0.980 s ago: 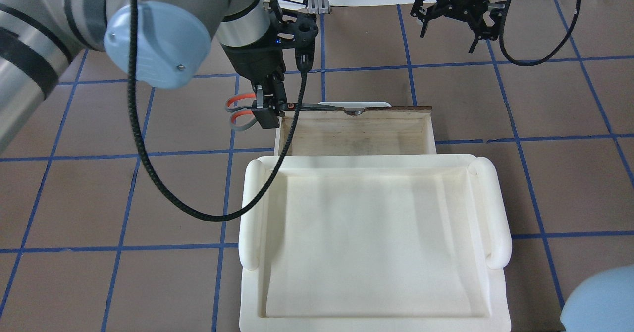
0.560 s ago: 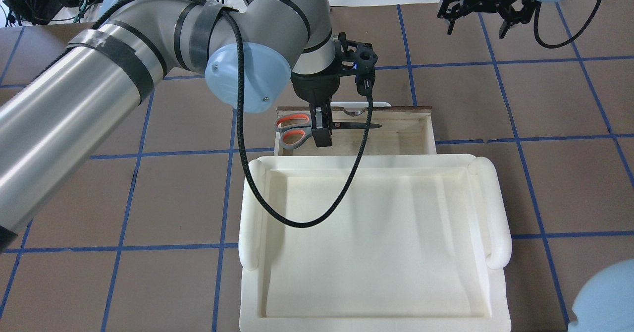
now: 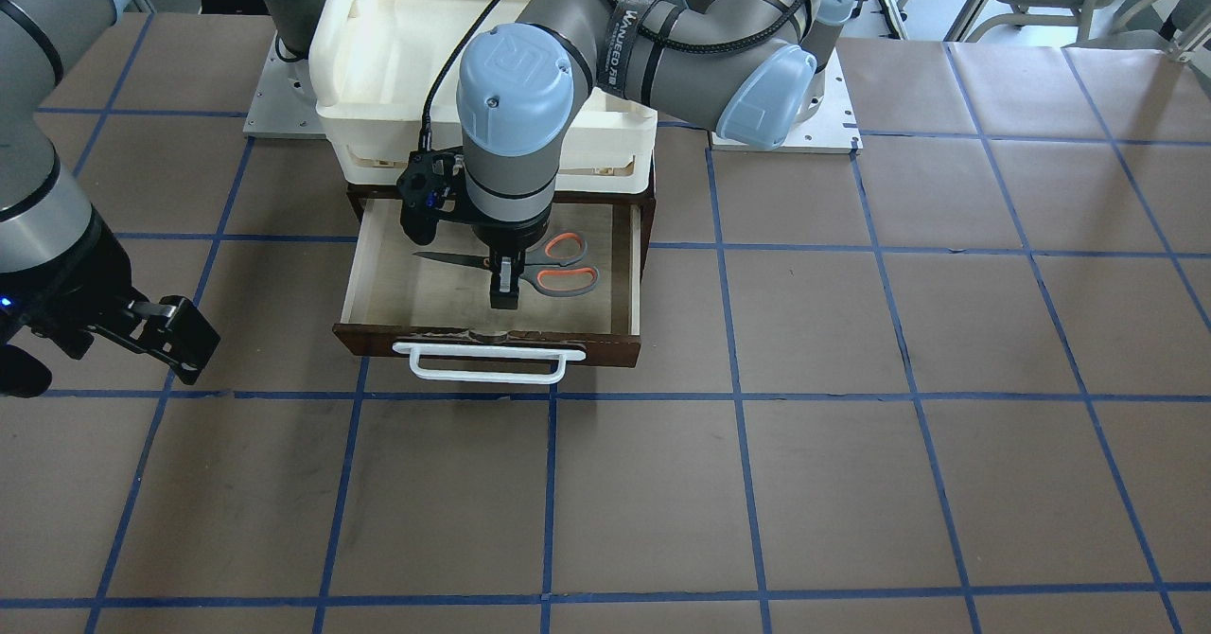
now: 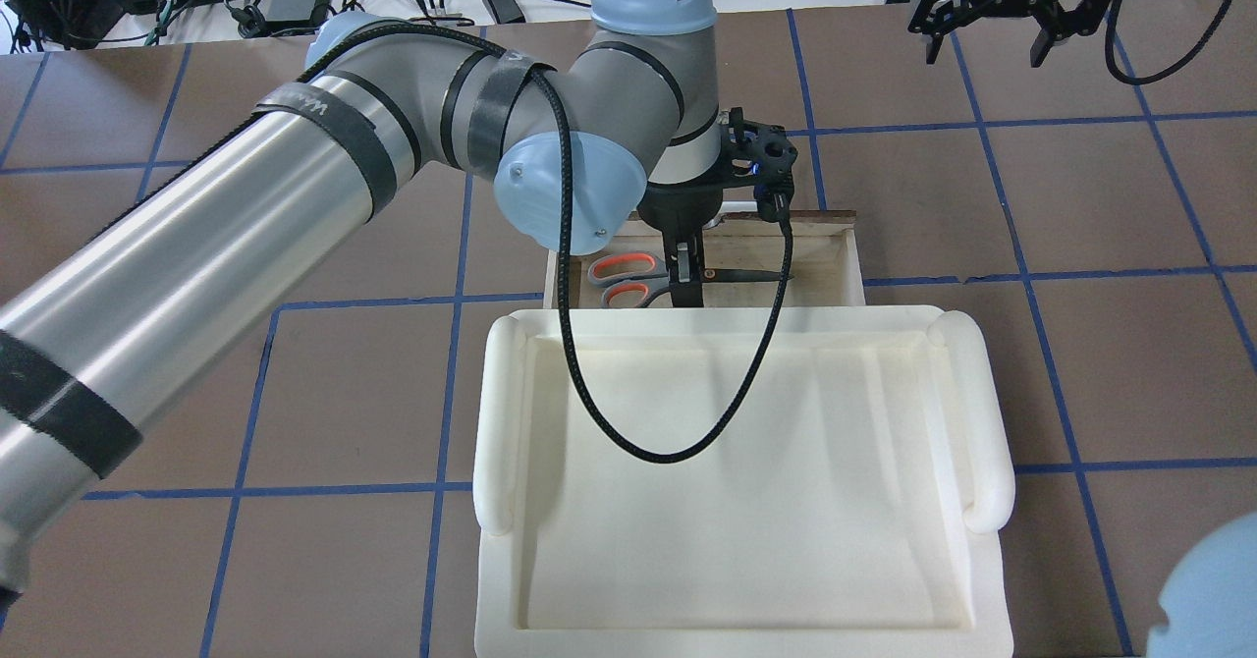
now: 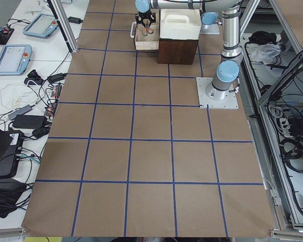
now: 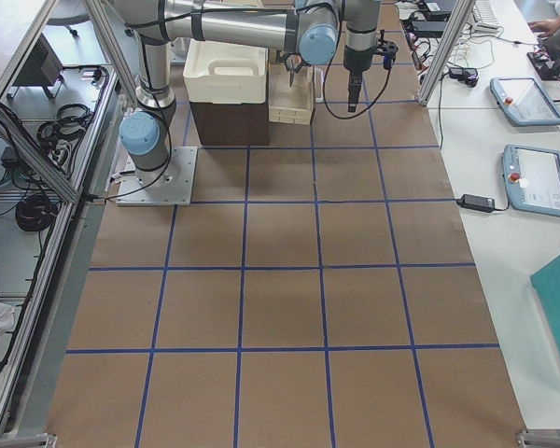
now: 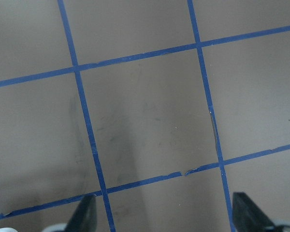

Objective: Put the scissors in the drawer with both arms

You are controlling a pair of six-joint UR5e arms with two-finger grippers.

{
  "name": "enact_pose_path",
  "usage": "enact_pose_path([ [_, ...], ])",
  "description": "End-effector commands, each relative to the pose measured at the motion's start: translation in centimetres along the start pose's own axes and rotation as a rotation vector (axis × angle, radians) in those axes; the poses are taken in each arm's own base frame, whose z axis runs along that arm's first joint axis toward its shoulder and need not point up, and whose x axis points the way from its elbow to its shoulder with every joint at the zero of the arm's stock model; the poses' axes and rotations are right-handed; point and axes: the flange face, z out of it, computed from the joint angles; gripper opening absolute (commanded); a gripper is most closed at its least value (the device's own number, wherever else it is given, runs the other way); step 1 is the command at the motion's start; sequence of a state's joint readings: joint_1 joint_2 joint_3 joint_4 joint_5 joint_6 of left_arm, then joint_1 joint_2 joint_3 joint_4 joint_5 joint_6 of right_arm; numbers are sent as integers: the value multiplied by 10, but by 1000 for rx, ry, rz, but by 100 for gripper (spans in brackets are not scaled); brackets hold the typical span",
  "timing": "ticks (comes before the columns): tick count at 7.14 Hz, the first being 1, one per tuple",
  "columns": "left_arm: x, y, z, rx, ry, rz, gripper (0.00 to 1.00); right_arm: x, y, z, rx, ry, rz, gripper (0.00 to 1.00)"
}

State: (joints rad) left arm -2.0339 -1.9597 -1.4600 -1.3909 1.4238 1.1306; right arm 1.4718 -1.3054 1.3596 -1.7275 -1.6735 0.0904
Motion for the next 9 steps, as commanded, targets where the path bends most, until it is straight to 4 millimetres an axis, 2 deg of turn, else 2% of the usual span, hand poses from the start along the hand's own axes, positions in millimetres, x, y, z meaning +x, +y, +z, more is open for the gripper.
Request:
enact_pose_path([
  [1, 4, -2, 9, -14, 21, 12, 13, 2, 19, -8, 8, -5, 8, 100],
  [6, 9, -2, 11, -24, 52, 13, 14, -1, 23, -14, 12, -39, -5, 100],
  [7, 9, -2, 8, -19, 42, 15, 33, -4, 26, -17, 10, -82, -7, 100],
  [8, 8, -2, 10, -21, 45, 8, 77, -12, 31, -24, 14, -110, -19, 100],
  [9, 8, -2, 9, -19, 43, 10, 85, -33, 44, -35, 25, -119, -58, 100],
])
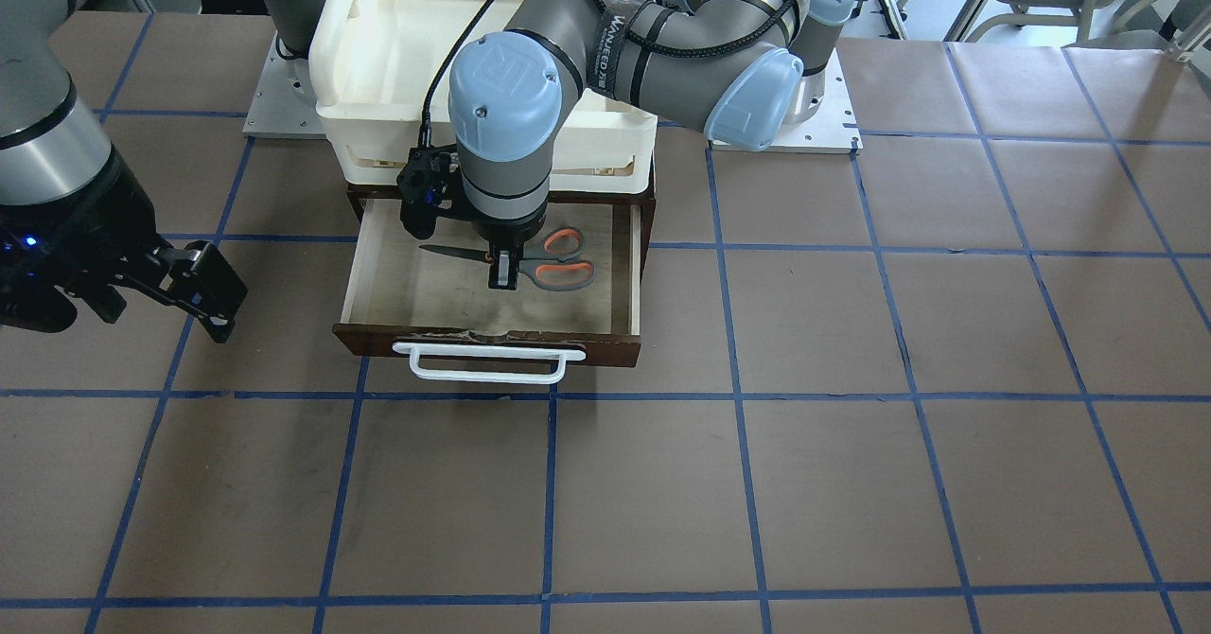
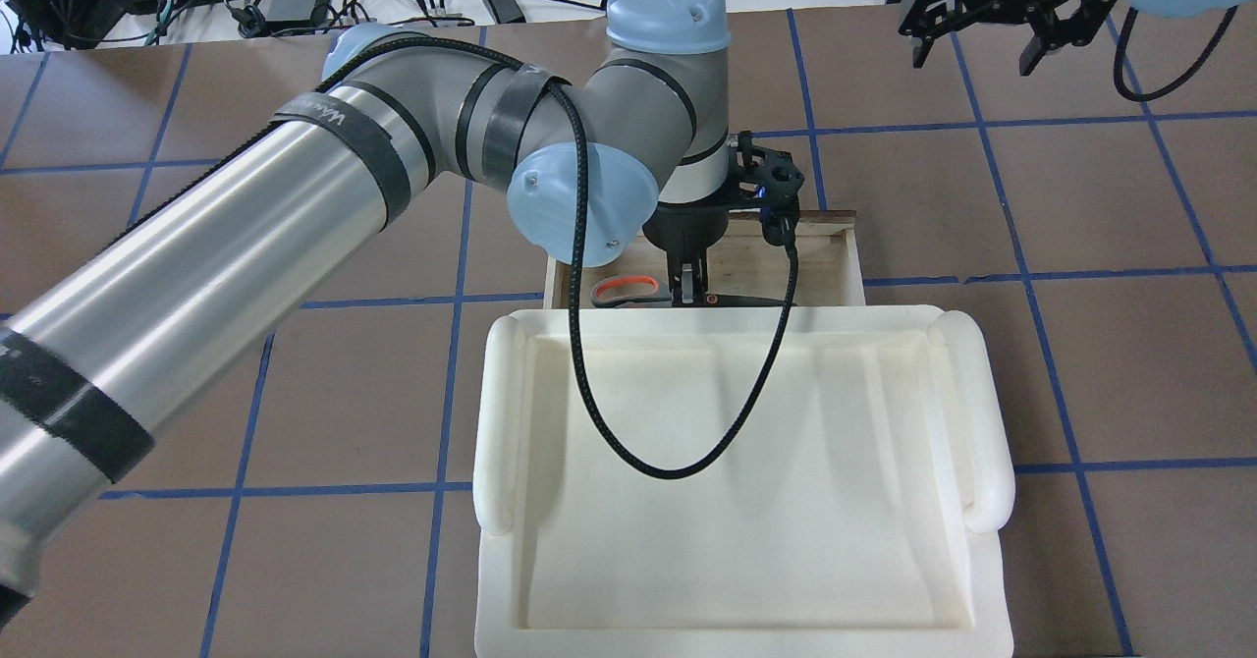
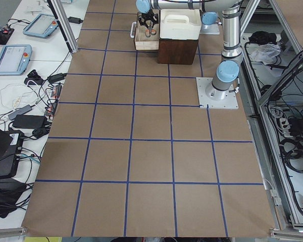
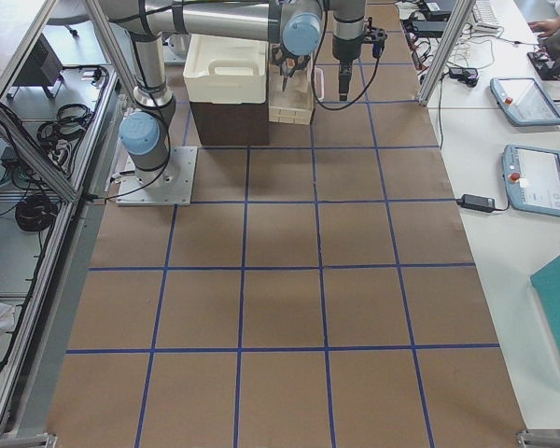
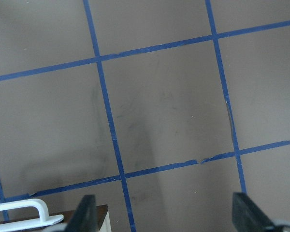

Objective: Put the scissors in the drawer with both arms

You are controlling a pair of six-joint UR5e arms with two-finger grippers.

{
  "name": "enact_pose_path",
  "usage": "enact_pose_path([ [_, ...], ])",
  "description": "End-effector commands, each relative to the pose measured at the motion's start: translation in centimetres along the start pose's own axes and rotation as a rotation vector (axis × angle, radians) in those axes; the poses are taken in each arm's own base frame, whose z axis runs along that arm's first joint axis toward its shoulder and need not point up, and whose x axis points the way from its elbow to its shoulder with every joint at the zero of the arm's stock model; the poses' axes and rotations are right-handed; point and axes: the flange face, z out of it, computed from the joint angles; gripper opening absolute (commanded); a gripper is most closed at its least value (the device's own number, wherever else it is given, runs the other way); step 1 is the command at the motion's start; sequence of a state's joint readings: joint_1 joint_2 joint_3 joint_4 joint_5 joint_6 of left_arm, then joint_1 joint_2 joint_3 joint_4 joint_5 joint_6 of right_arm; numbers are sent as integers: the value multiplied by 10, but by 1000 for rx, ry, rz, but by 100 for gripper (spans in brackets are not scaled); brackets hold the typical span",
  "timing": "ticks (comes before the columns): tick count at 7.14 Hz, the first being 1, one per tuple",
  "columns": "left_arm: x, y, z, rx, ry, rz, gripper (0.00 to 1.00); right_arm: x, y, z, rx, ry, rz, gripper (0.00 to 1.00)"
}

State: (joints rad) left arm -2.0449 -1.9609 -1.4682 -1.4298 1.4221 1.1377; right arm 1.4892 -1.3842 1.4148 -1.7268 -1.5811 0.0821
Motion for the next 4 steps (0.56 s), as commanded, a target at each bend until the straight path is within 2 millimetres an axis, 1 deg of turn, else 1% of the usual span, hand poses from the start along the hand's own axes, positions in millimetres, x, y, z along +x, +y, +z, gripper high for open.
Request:
enact_pose_path([
  [1, 0, 0, 0, 0, -1, -4, 86, -43, 23, -17, 16, -23, -70, 100],
  [2, 2, 0, -5, 4, -8, -6, 86, -55, 33, -25, 22, -22, -92, 100],
  [3, 6, 0, -18, 13, -30, -8, 86, -56, 39, -25, -4, -26, -94, 100],
  [4, 8, 5, -37, 28, -63, -34, 86, -57, 40, -27, -3, -28, -95, 100],
])
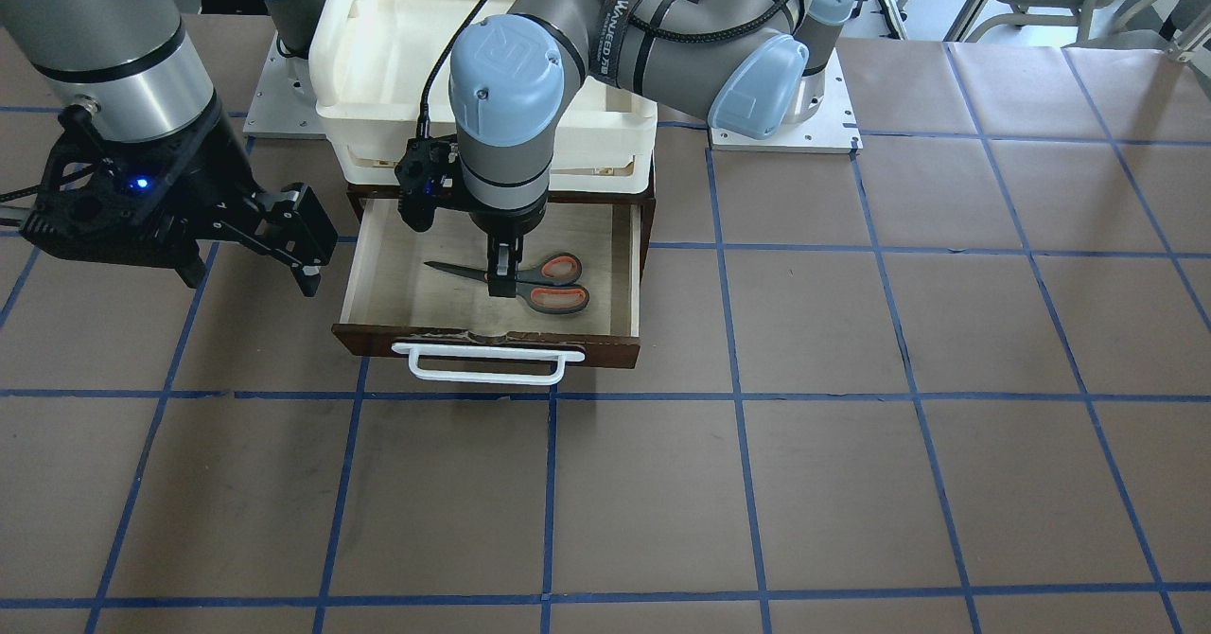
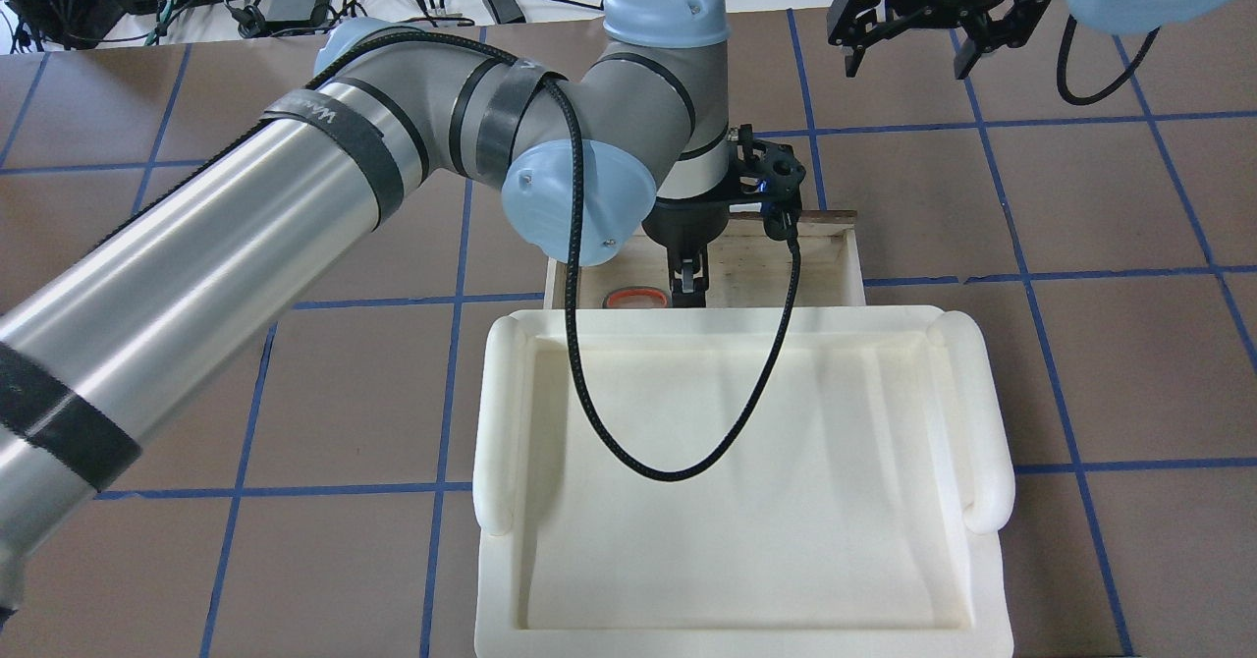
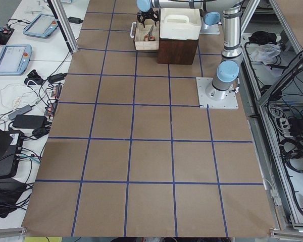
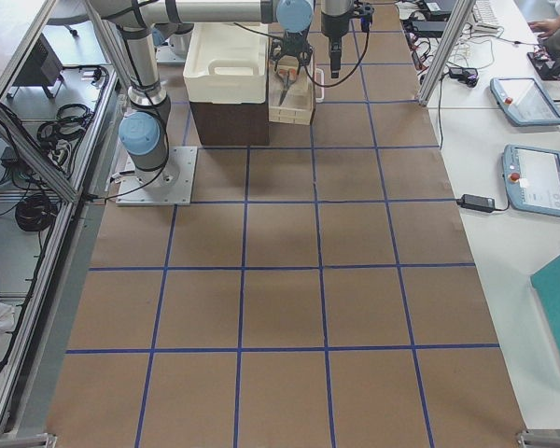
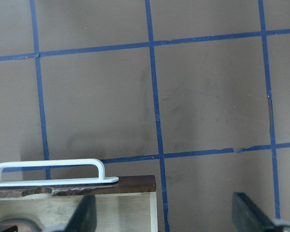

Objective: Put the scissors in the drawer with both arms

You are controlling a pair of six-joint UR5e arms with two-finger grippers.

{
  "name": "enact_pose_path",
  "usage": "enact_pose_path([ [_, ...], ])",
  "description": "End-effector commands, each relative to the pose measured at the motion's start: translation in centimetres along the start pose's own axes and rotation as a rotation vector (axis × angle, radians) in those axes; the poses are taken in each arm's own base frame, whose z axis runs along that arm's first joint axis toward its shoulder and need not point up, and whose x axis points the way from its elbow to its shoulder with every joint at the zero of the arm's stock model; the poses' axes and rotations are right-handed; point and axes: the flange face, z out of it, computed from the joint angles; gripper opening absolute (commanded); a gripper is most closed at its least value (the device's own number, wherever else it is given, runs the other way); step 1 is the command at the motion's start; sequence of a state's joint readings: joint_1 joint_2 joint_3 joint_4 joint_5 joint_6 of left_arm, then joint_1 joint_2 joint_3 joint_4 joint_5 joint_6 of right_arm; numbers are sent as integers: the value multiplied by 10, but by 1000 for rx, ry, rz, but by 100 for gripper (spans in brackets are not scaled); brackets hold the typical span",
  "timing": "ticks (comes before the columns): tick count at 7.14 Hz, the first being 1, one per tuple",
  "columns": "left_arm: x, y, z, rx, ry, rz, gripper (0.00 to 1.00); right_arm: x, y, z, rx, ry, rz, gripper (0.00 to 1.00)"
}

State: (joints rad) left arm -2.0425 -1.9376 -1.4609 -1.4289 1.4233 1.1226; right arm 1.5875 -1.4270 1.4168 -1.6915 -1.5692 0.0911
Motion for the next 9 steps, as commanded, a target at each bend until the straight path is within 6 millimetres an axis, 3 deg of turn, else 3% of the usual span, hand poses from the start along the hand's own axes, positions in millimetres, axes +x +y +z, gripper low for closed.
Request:
enact_pose_path([
  [1, 1, 15, -42, 33, -66, -68, 86, -3, 5, -3, -7, -3, -5, 100],
  [3, 11, 45, -94, 66, -143, -184, 86, -2, 5, -3, -7, -1, -11, 100],
  [4, -2, 84, -118, 110, -168, -354, 86, -2, 8, -6, -4, 0, -10, 100],
  [5, 0, 115, -146, 135, -209, -425, 86, -2, 10, -2, -11, -1, -2, 100],
  [6, 11, 131, -162, 142, -234, -453, 86, -2, 10, -2, -11, -1, 1, 100],
  [7, 28, 139, -183, 161, -275, -597, 90, -1, 11, -3, -12, 10, 4, 100],
  [8, 43, 161, -191, 40, -352, -746, 93, 0, 16, -4, -34, 15, 2, 100],
  [9, 45, 185, -193, 11, -384, -898, 93, 1, 16, -5, -36, 17, -4, 100],
])
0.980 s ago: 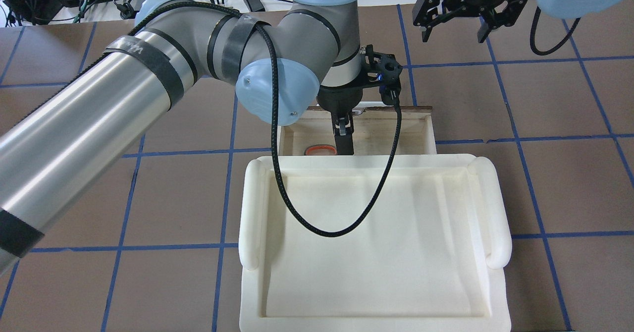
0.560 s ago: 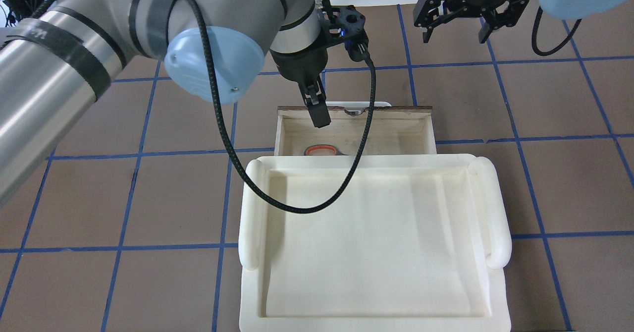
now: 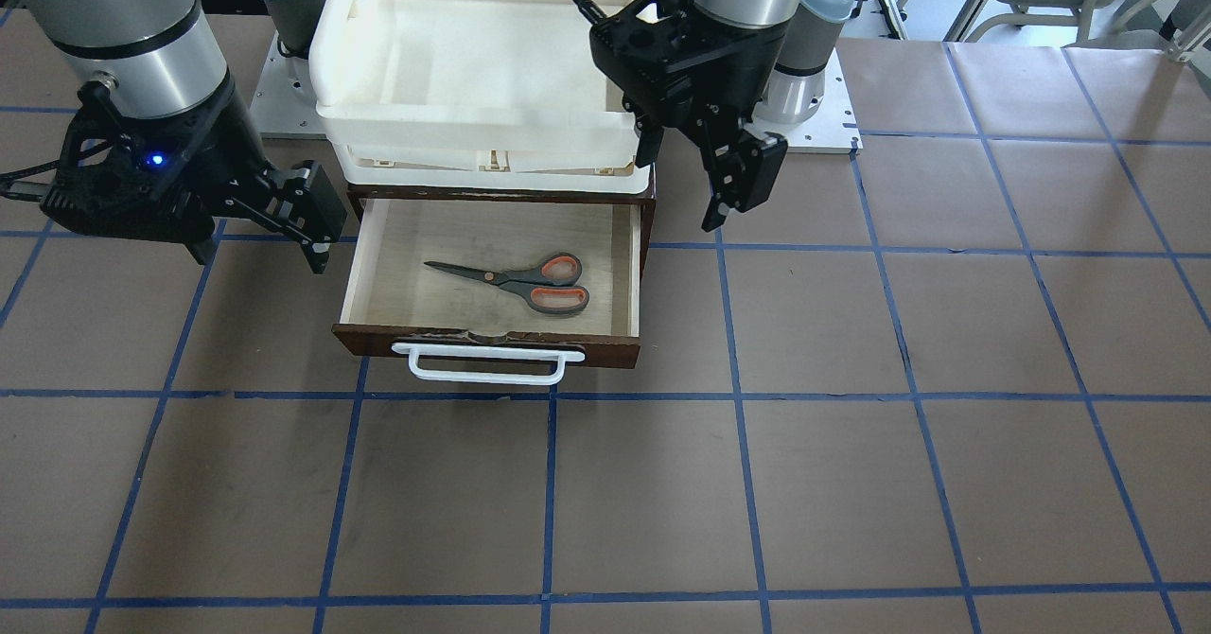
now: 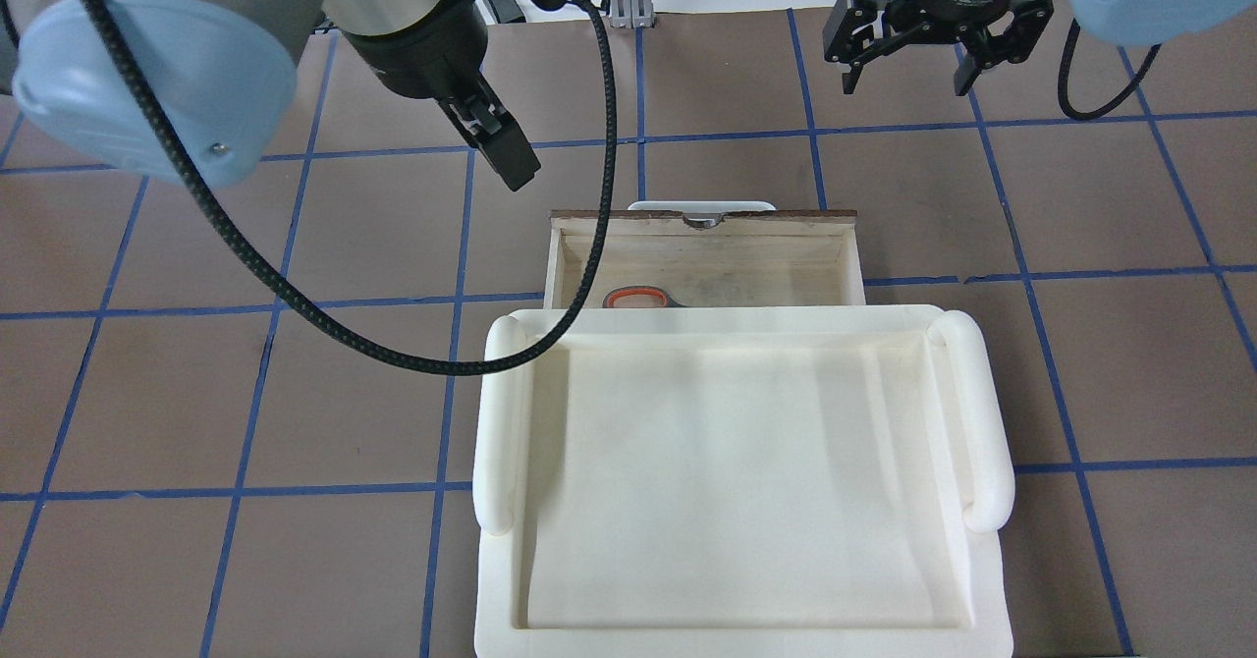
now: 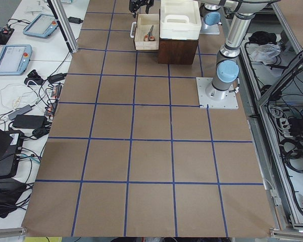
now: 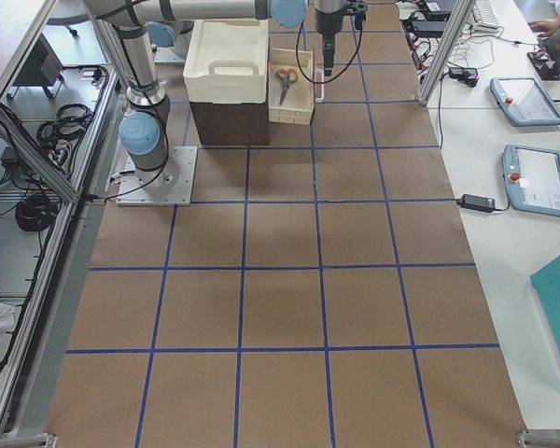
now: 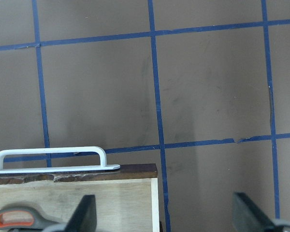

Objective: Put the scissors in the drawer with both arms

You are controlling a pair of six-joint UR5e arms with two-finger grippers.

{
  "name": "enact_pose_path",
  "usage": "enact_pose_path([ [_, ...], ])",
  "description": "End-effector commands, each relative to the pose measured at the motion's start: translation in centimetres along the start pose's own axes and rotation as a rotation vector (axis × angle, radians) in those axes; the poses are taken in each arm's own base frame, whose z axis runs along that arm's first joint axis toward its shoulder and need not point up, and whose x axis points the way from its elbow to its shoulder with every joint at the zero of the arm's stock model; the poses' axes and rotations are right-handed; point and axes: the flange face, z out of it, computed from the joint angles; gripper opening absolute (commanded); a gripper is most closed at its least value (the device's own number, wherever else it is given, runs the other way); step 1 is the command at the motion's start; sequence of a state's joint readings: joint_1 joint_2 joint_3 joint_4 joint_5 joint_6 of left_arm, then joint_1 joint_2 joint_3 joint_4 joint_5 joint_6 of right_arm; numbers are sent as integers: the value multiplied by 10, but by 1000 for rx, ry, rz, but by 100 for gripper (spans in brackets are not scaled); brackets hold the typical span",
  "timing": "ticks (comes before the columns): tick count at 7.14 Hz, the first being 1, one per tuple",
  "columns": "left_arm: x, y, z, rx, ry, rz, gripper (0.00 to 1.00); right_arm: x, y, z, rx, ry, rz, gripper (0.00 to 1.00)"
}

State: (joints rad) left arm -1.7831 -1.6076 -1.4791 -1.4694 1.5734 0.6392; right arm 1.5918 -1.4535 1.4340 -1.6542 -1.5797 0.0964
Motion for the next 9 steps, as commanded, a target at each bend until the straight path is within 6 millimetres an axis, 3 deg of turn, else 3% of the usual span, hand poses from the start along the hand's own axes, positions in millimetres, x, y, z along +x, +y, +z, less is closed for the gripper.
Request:
enact_pose_path([
  [1, -11, 37, -19, -45, -91, -314, 93, 1, 4, -4, -3, 4, -12, 100],
  [2, -10, 44, -28, -27, -103, -483, 100, 0, 5, -2, -8, 1, -14, 100],
  [3, -5, 52, -35, -41, -95, -567, 100, 1, 8, 6, -25, 7, -14, 100],
  [6, -52, 75, -57, 18, -30, -724, 100, 2, 8, 9, -30, 9, -13, 100],
  [9, -35, 90, -60, -55, -4, -749, 100, 3, 8, 9, -29, 24, -13, 100],
])
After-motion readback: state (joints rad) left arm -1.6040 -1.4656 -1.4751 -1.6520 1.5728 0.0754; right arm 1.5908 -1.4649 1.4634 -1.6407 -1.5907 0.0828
